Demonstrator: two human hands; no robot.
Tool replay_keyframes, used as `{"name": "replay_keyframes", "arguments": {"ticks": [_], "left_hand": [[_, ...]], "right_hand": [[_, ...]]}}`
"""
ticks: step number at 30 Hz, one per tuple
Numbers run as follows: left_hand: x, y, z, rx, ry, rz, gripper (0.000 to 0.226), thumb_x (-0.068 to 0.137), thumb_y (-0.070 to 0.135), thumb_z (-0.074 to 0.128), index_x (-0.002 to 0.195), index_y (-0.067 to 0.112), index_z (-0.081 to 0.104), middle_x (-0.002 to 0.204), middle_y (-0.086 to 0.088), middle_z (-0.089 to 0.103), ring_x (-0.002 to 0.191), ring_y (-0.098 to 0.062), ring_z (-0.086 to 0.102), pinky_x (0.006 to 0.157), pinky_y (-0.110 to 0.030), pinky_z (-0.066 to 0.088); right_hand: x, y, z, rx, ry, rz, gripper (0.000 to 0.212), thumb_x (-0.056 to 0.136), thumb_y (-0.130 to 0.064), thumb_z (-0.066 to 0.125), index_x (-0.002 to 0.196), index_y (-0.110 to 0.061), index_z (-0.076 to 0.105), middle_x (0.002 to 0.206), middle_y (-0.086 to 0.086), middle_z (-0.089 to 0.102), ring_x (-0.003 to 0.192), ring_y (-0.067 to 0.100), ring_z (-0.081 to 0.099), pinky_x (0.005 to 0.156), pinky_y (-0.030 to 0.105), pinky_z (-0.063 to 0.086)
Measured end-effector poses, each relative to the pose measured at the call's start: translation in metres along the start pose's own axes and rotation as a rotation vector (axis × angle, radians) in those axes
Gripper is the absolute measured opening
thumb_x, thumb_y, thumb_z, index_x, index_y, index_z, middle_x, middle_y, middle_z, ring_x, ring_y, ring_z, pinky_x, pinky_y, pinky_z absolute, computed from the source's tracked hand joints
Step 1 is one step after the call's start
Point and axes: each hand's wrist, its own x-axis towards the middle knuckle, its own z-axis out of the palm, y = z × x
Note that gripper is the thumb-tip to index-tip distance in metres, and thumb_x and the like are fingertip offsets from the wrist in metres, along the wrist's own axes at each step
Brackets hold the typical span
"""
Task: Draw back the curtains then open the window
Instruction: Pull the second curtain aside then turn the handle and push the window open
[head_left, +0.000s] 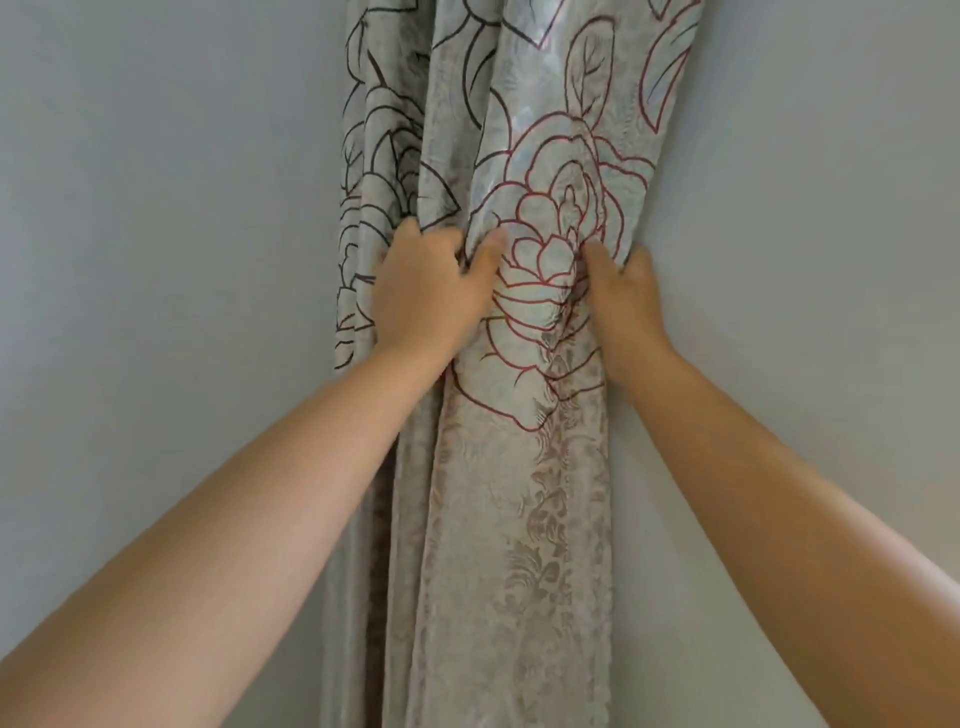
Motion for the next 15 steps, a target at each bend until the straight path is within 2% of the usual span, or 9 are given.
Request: {"name": "replay_keyframes", "arguments": {"ticks": [2, 3, 5, 7, 10, 11, 13, 15], "left_hand": [[0.001, 0.0, 0.003, -0.006, -0.031, 0.047, 0.052, 0.088, 0.038, 0.047, 0.043, 0.023, 0.027, 0.058, -0.004, 0.038, 0.067, -0.021, 0.04, 0.052, -0.027, 0.014], [0.002, -0.001, 0.004, -0.006, -0.043, 0.075, 0.053, 0.089, 0.036, 0.046, 0.042, 0.024, 0.025, 0.056, -0.005, 0.038, 0.066, -0.021, 0.04, 0.052, -0.027, 0.014], [0.002, -0.007, 0.007, 0.036, -0.021, 0.118, 0.052, 0.091, 0.034, 0.043, 0.043, 0.018, 0.032, 0.062, -0.013, 0.045, 0.066, -0.023, 0.042, 0.053, -0.027, 0.016], [0.003, -0.018, 0.01, 0.117, 0.018, 0.164, 0.05, 0.092, 0.033, 0.041, 0.052, 0.004, 0.049, 0.07, -0.02, 0.052, 0.069, -0.028, 0.048, 0.055, -0.027, 0.023], [0.009, -0.047, 0.008, 0.173, 0.054, 0.201, 0.048, 0.092, 0.028, 0.042, 0.062, -0.006, 0.056, 0.075, -0.023, 0.053, 0.069, -0.034, 0.051, 0.055, -0.032, 0.032], [0.017, -0.061, 0.006, 0.194, 0.074, 0.205, 0.047, 0.092, 0.027, 0.042, 0.063, -0.007, 0.057, 0.079, -0.025, 0.053, 0.067, -0.034, 0.05, 0.054, -0.033, 0.032], [0.029, -0.091, 0.0, 0.265, 0.082, 0.191, 0.046, 0.092, 0.026, 0.041, 0.067, -0.009, 0.058, 0.087, -0.028, 0.052, 0.065, -0.036, 0.049, 0.054, -0.034, 0.031], [0.041, -0.122, -0.008, 0.328, 0.074, 0.161, 0.047, 0.092, 0.026, 0.041, 0.067, -0.01, 0.057, 0.093, -0.029, 0.052, 0.069, -0.04, 0.051, 0.054, -0.036, 0.032]], "right_hand": [[0.007, -0.006, -0.002, -0.109, 0.033, -0.149, 0.012, 0.091, -0.029, 0.043, 0.089, -0.018, 0.04, 0.086, -0.006, 0.049, 0.085, 0.013, 0.049, 0.073, 0.024, 0.038], [0.01, -0.007, 0.0, -0.154, 0.056, -0.231, 0.013, 0.093, -0.027, 0.039, 0.088, -0.015, 0.038, 0.085, -0.004, 0.048, 0.083, 0.014, 0.047, 0.069, 0.021, 0.035], [0.013, -0.003, 0.009, -0.203, 0.095, -0.337, 0.015, 0.095, -0.021, 0.033, 0.089, -0.01, 0.04, 0.084, -0.002, 0.048, 0.078, 0.015, 0.045, 0.059, 0.02, 0.029], [0.018, 0.007, 0.023, -0.252, 0.121, -0.372, 0.02, 0.096, -0.021, 0.029, 0.095, -0.006, 0.043, 0.082, -0.002, 0.048, 0.074, 0.015, 0.045, 0.056, 0.023, 0.028], [0.027, 0.033, 0.058, -0.326, 0.133, -0.393, 0.021, 0.096, -0.02, 0.027, 0.092, -0.006, 0.042, 0.062, -0.004, 0.046, 0.054, 0.013, 0.041, 0.048, 0.027, 0.027], [0.034, 0.039, 0.078, -0.346, 0.117, -0.388, 0.021, 0.096, -0.019, 0.027, 0.092, -0.005, 0.041, 0.062, 0.003, 0.051, 0.054, 0.018, 0.044, 0.049, 0.028, 0.03], [0.042, 0.052, 0.119, -0.383, 0.089, -0.325, 0.021, 0.096, -0.02, 0.025, 0.096, -0.004, 0.039, 0.079, 0.022, 0.062, 0.066, 0.032, 0.054, 0.057, 0.035, 0.041], [0.046, 0.059, 0.158, -0.366, 0.054, -0.268, 0.021, 0.095, -0.02, 0.025, 0.101, -0.004, 0.038, 0.09, 0.029, 0.062, 0.078, 0.039, 0.058, 0.062, 0.041, 0.044]]}}
